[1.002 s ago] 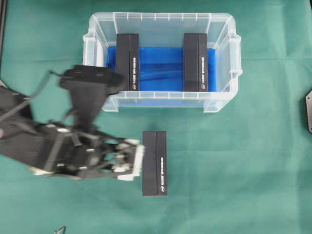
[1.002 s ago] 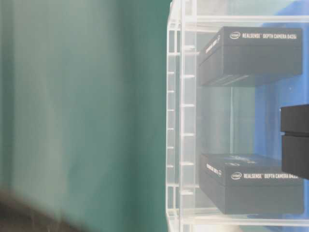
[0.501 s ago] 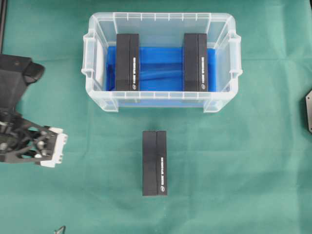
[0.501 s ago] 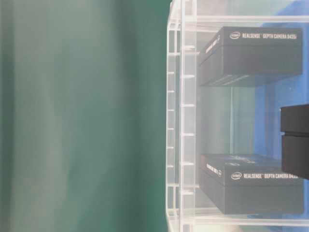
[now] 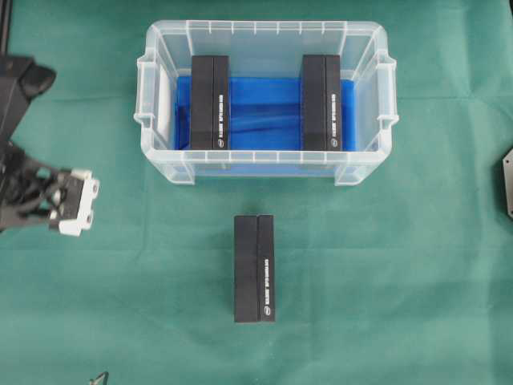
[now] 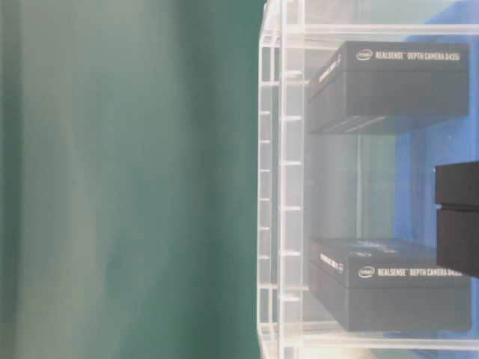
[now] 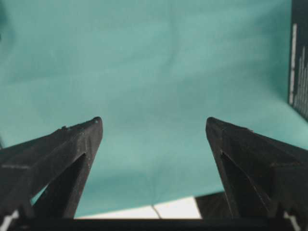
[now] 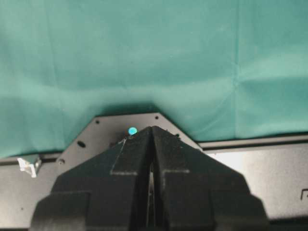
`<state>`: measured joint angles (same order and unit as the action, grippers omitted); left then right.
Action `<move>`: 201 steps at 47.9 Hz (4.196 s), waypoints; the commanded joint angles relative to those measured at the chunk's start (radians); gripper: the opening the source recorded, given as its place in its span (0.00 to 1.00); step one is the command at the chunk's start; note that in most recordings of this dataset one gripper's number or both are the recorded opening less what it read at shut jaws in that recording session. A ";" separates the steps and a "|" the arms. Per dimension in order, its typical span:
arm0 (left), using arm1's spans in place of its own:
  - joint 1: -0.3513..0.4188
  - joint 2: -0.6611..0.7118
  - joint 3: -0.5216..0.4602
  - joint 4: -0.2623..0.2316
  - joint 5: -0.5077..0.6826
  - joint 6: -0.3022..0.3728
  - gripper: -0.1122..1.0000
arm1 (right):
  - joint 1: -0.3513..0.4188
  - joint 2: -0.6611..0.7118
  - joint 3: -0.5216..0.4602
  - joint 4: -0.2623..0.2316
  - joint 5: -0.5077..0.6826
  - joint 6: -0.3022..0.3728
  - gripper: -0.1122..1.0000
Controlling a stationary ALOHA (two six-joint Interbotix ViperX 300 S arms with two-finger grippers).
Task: Take the box out of the case with the left arm.
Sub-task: 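Withdraw the left gripper to the left side, then move the open left gripper over the left black box in the case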
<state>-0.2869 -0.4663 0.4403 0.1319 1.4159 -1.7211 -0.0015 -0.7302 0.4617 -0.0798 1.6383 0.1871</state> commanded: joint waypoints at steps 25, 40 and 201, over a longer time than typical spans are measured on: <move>0.486 -0.023 -0.021 -0.035 -0.002 0.456 0.89 | 0.000 0.005 -0.011 0.000 -0.002 0.005 0.10; 0.647 -0.014 -0.021 -0.037 -0.009 0.664 0.89 | -0.002 0.003 -0.009 -0.002 -0.002 0.005 0.10; 0.491 0.499 -0.508 -0.095 -0.049 0.531 0.89 | 0.000 0.003 -0.009 0.009 -0.014 0.005 0.10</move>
<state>0.2071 0.0568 -0.0552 0.0368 1.3683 -1.1888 -0.0015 -0.7286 0.4633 -0.0736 1.6291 0.1902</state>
